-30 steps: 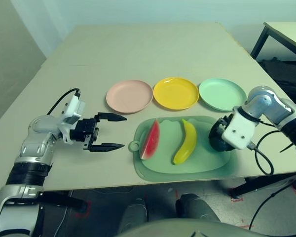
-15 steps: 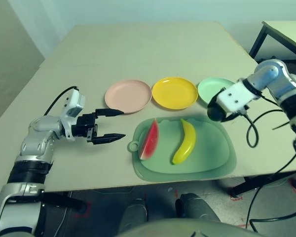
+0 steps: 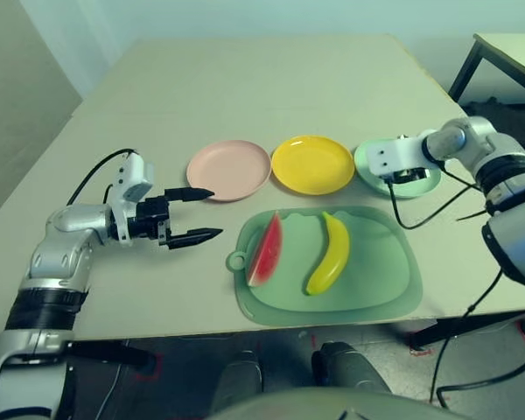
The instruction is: Place the fruits into color-matched plates.
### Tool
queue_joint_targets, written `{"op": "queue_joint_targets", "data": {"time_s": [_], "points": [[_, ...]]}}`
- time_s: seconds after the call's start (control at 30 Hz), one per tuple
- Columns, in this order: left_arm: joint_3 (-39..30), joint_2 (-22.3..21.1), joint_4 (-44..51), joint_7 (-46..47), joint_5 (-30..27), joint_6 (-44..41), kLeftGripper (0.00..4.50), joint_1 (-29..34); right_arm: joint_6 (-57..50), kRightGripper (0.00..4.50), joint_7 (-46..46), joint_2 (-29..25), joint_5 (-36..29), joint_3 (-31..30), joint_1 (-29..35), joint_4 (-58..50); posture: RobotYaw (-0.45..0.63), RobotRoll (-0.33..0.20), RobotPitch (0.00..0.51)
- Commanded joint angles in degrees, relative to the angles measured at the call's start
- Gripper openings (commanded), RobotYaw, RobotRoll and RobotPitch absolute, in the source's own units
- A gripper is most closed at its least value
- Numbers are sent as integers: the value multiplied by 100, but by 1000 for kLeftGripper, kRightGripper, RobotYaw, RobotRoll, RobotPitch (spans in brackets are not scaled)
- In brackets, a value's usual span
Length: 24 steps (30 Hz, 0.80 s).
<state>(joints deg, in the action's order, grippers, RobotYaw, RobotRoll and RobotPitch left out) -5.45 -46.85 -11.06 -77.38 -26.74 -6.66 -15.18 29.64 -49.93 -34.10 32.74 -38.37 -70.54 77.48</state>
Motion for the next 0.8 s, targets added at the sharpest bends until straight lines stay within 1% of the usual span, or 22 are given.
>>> {"op": "queue_joint_targets", "data": {"time_s": [0.03,0.17,0.3,0.4,0.47,0.53,0.6,0.7,0.8], "points": [[-72,-75,93,-8,38,-37,4500,58,88,4459,-59,-80,132,109,-49,7,-48,0,44],[-25,-42,-157,-68,122,92,4500,-77,565,4459,-353,-189,298,52,-325,-127,-68,0,47],[36,-3,-337,-199,146,182,4500,-217,1504,4459,-1107,-163,201,76,-606,-439,-93,0,47],[181,-38,-465,-497,261,343,4500,-268,2279,4459,-2254,-57,-426,206,-403,-1024,-95,0,48],[276,-63,-538,-771,339,518,4500,-284,2505,4459,-2993,-63,-998,197,-59,-1792,-109,0,52],[307,-76,-508,-1063,256,547,4500,-262,2378,4459,-3597,-149,-1574,127,369,-2782,-107,0,54],[291,-79,-439,-1292,133,485,4500,-235,2078,4459,-4051,-273,-2004,67,767,-3750,-104,0,59],[269,-85,-426,-1485,89,464,4500,-255,1608,4459,-4256,-449,-2350,-160,1092,-4757,-97,0,61],[237,-82,-450,-1512,77,467,4500,-297,1055,4459,-4257,-496,-2567,-310,1210,-5307,-87,0,61]]}}
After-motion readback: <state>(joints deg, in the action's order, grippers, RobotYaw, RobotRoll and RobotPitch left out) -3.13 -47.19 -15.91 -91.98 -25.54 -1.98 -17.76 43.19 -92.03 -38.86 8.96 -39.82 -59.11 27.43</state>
